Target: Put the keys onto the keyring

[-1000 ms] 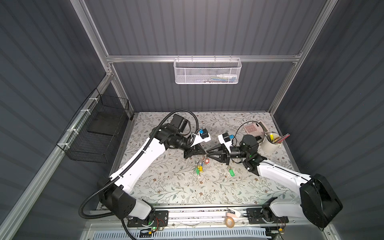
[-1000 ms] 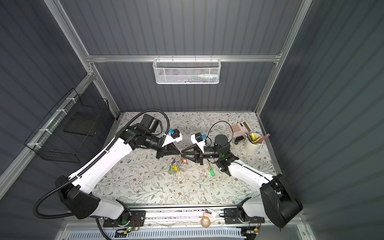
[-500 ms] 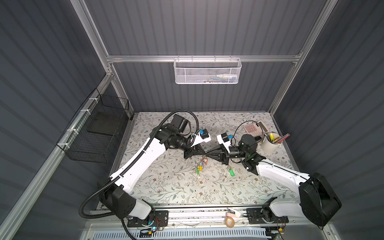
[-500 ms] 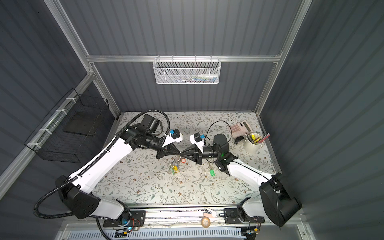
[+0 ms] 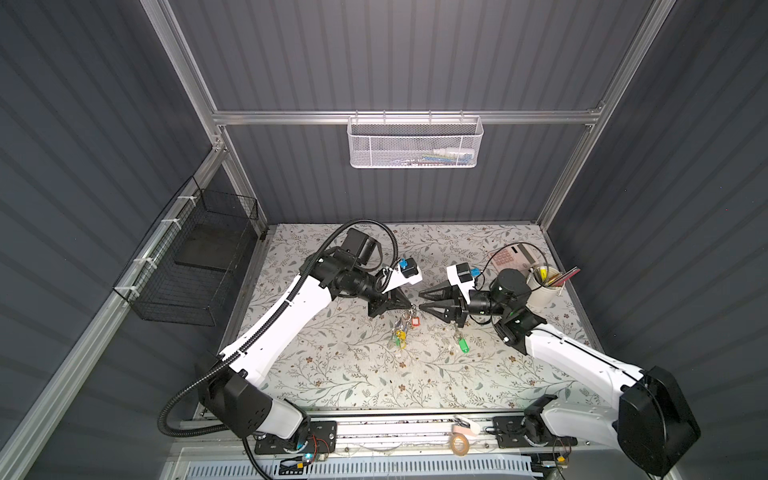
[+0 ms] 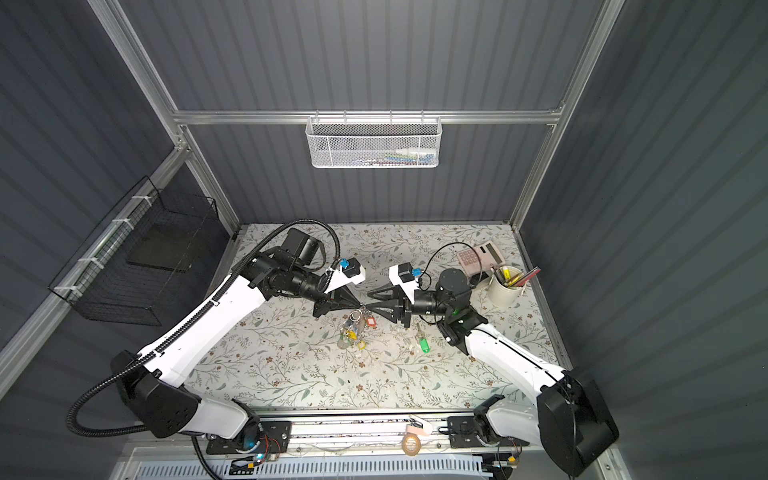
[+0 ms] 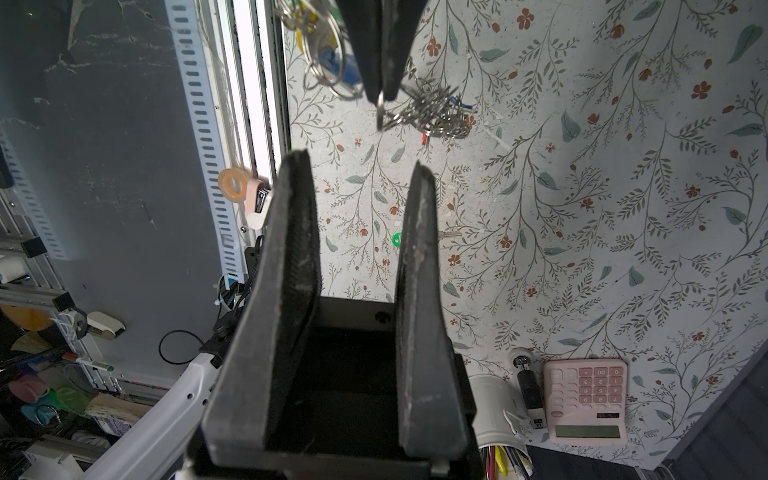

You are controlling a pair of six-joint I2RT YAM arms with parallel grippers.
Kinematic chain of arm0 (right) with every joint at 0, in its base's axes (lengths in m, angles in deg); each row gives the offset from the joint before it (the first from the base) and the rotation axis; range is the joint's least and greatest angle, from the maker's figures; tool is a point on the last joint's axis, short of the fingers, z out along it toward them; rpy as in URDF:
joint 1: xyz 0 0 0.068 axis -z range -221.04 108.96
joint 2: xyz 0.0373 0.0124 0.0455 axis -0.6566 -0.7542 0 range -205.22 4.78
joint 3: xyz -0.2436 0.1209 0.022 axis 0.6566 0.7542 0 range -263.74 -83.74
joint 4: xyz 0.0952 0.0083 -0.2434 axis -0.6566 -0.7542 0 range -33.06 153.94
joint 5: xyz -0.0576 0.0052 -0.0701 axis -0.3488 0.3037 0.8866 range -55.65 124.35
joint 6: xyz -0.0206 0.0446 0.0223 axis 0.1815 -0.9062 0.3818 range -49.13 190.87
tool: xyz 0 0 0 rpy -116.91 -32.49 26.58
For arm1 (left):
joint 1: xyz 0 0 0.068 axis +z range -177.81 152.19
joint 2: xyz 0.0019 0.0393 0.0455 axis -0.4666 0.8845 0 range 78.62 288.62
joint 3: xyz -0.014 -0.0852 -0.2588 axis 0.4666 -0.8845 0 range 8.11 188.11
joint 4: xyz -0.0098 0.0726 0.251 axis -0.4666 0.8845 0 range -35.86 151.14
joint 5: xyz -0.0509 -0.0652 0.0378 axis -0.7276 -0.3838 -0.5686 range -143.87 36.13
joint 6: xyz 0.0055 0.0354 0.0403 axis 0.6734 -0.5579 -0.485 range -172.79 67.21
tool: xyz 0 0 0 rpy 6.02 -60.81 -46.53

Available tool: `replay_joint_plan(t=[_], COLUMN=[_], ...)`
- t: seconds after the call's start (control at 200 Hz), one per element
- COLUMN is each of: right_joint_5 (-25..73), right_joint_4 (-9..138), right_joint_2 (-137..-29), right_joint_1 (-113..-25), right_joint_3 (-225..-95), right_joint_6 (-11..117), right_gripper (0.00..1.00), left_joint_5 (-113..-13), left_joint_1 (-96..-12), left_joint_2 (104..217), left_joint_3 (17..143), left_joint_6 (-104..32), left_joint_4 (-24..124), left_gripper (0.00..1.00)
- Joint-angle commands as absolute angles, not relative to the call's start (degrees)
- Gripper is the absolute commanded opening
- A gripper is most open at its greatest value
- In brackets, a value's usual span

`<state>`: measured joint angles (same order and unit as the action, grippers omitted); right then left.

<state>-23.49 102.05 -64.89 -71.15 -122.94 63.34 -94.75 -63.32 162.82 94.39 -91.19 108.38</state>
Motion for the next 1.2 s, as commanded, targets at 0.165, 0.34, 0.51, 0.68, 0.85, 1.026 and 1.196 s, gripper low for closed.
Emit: replay_joint_plan(t=[0.165,0.34,0.51,0.68,0.85,1.026,1.196], right_joint_5=[-24.4,-25.1,-25.2,-25.4,-25.4,-24.1,-23.2], right_joint_4=[100.7,101.0,100.6,99.8,99.0,96.4,92.7], right_joint_2=[-68.7,-70.0,-70.2,-70.6,-70.7,-70.6,-70.4], right_joint_1=[-72.9,-73.1,-73.1,-73.1,-73.1,-73.2,-73.5], right_joint_3=[-124.4,-125.2,-125.2,-125.5,-125.7,-126.1,-126.7], right_joint_6=[63.4,62.9,62.9,63.3,63.9,65.7,68.1], right_gripper=[0.33,0.25,0.14,0.01,0.00,0.08,0.08], left_joint_5=[-96.3,-96.1,-96.3,-96.2,-96.5,-96.7,-96.6], left_joint_1=[-63.6,-63.7,-63.6,-63.7,-63.7,-63.7,-63.7], left_joint_2=[162.3,162.4,162.5,162.4,161.6,161.7,160.7], left_joint_3=[94.5,94.4,94.4,94.4,93.8,93.8,93.4], left_joint_6=[-91.2,-91.2,-91.1,-91.1,-90.4,-90.1,-89.8], left_joint_4=[108.2,108.1,107.9,107.7,106.2,106.0,104.7], left_gripper=[0.00,0.00,0.00,0.00,0.00,0.00,0.00])
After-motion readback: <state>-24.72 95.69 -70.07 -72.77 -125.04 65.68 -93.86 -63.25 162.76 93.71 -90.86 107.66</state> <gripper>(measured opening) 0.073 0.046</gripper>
